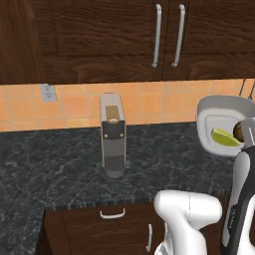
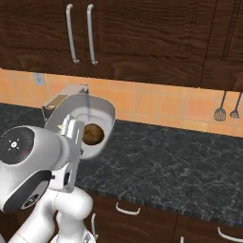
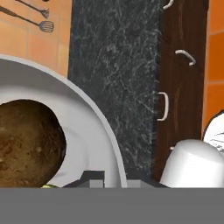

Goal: Take the meat container that has the steak and place it on the second highest rack of the freezer. Then take the vegetable container that has the lemon wedge and mushroom and place it on the highest rack of the freezer.

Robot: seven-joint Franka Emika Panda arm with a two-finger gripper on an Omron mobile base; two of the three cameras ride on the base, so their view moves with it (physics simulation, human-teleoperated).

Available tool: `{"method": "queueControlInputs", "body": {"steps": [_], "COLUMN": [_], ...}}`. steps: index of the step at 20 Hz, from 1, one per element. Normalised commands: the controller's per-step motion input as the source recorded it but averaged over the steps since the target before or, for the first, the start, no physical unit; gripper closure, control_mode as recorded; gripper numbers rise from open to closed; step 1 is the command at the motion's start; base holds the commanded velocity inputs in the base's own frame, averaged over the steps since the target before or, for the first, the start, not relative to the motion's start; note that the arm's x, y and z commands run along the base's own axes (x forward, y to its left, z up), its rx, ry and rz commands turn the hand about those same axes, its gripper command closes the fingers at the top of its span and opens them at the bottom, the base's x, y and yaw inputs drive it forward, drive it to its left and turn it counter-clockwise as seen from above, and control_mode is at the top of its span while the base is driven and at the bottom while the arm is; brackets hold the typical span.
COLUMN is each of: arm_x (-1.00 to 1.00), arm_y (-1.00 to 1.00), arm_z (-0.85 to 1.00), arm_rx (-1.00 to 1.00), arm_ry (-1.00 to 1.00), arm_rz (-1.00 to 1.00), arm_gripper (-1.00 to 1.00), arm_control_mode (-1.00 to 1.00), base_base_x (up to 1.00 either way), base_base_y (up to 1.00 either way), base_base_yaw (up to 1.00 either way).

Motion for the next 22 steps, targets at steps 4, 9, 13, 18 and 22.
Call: {"method": "queueControlInputs", "body": {"steps": [4,9,13,18,22], "arm_x": [0.00,0.00,0.00,0.00,0.00], "arm_y": [0.00,0.00,0.00,0.00,0.00], "arm_z": [0.00,0.00,0.00,0.00,0.00], "arm_rx": [0.00,0.00,0.00,0.00,0.00], "arm_ry": [0.00,0.00,0.00,0.00,0.00], "arm_rz": [0.00,0.00,0.00,0.00,0.00], "arm_gripper": [1.00,1.00,1.00,1.00,1.00], "arm_control_mode": [1.00,1.00,1.00,1.00,1.00], "base_base_x": [-0.44,-0.65,-0.53,-0.36,-0.18], "base_base_y": [0.25,-0.39,-0.39,-0.27,-0.28], "base_base_yaw": [-0.04,-0.42,-0.69,-0.78,-0.83]}}
